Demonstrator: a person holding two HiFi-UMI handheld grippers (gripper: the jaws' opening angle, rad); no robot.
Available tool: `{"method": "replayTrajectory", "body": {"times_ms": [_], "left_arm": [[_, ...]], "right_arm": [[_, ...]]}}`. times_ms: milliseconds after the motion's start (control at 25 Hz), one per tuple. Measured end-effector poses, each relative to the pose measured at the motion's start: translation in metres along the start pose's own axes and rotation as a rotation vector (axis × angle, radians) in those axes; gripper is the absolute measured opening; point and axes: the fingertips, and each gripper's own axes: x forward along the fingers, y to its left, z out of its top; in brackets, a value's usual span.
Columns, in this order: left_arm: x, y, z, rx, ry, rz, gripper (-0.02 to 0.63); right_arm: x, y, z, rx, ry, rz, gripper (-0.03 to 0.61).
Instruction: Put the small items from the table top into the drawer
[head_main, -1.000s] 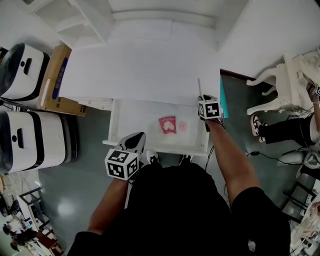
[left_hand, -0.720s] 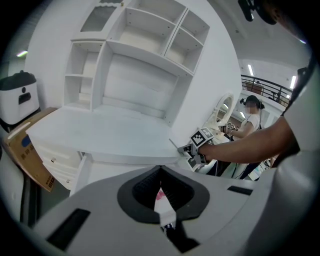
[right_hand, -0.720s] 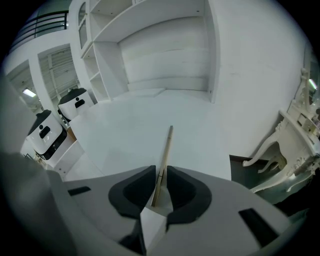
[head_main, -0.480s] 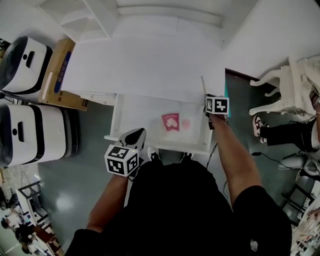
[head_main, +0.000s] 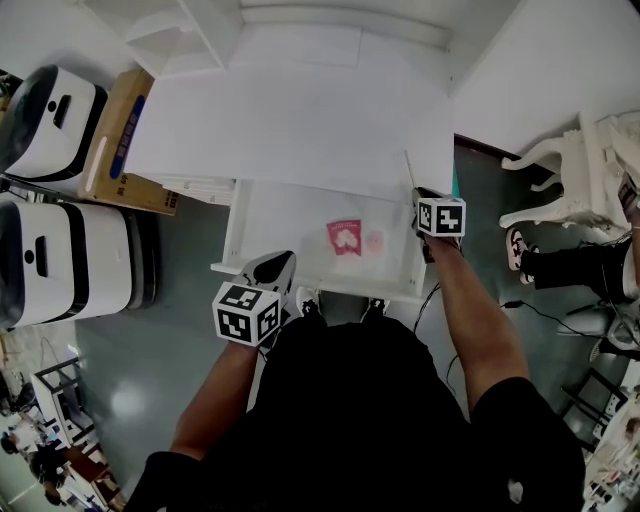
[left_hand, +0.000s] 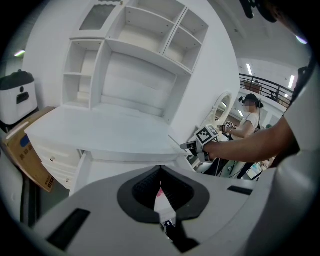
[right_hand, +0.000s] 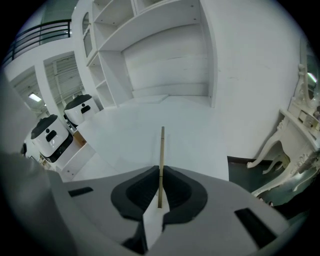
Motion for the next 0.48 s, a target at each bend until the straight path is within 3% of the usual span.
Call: {"method": "replayTrajectory", "body": {"times_ms": [280,480], "left_arm": [[0.000,-0.005,0.000,0.015,-0.006,-0.017,0.009],[0.001,-0.009,-0.002,0.023,-0.004,-0.028,0.009]], "right_arm": [[-0.041,0.054,-0.018,-0.070,-0.045,0.132,0.046],[-0.064,0.094,-0.046,-0.158,-0.019,0.215,0.046]]}}
